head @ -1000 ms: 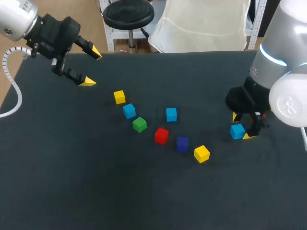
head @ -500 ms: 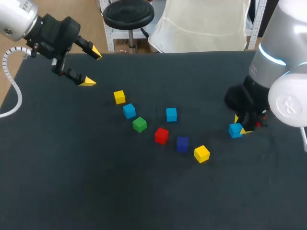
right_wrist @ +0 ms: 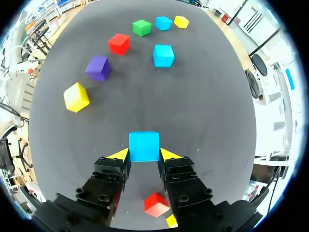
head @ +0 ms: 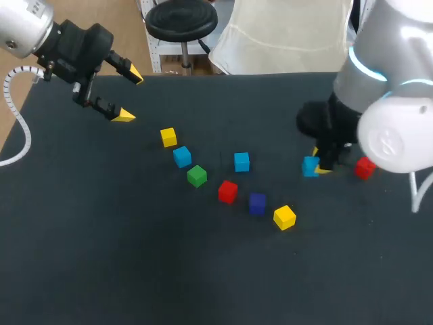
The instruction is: Place the blue cubes, place green cubes on the blue cubes, place the yellow cubes on the green cubes, then place the red cubes on the yellow cubes, and place purple cube on the red cubes.
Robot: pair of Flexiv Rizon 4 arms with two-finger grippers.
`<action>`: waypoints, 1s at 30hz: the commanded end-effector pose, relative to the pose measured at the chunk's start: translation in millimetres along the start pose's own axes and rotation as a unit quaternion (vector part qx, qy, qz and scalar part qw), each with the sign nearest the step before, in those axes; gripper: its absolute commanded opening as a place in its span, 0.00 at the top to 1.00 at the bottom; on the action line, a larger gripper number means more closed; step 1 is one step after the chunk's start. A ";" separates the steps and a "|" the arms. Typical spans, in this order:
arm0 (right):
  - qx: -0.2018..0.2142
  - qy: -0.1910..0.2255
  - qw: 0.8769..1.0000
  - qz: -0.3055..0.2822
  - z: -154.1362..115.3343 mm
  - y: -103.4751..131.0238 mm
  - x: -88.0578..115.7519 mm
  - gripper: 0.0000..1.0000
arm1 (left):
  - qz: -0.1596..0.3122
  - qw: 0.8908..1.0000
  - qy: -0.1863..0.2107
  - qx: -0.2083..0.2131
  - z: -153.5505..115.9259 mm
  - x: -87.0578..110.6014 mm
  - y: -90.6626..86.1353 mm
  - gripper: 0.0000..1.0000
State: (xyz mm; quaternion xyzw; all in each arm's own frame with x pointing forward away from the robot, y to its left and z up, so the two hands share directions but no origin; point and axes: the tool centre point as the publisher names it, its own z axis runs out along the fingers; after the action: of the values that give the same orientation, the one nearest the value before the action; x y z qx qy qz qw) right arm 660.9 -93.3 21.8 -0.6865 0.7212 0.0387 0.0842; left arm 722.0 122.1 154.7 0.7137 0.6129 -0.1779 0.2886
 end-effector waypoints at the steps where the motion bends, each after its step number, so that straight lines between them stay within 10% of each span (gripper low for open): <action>1: -0.003 0.023 1.000 -0.003 8.5 -10.7 -23.9 1.00 | 0.001 1.000 -0.001 -0.001 0.0 0.9 -0.5 0.00; 30: -0.009 0.028 0.999 -0.034 36.8 -32.8 -71.0 1.00 | 0.001 1.000 -0.001 -0.001 0.0 0.9 -0.5 0.00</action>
State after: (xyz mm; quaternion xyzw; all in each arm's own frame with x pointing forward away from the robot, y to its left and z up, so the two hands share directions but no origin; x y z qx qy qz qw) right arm 696.5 -20.4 2.7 -0.7120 0.6993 0.0201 0.0604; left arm 722.0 122.1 154.7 0.7137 0.6129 -0.1779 0.2886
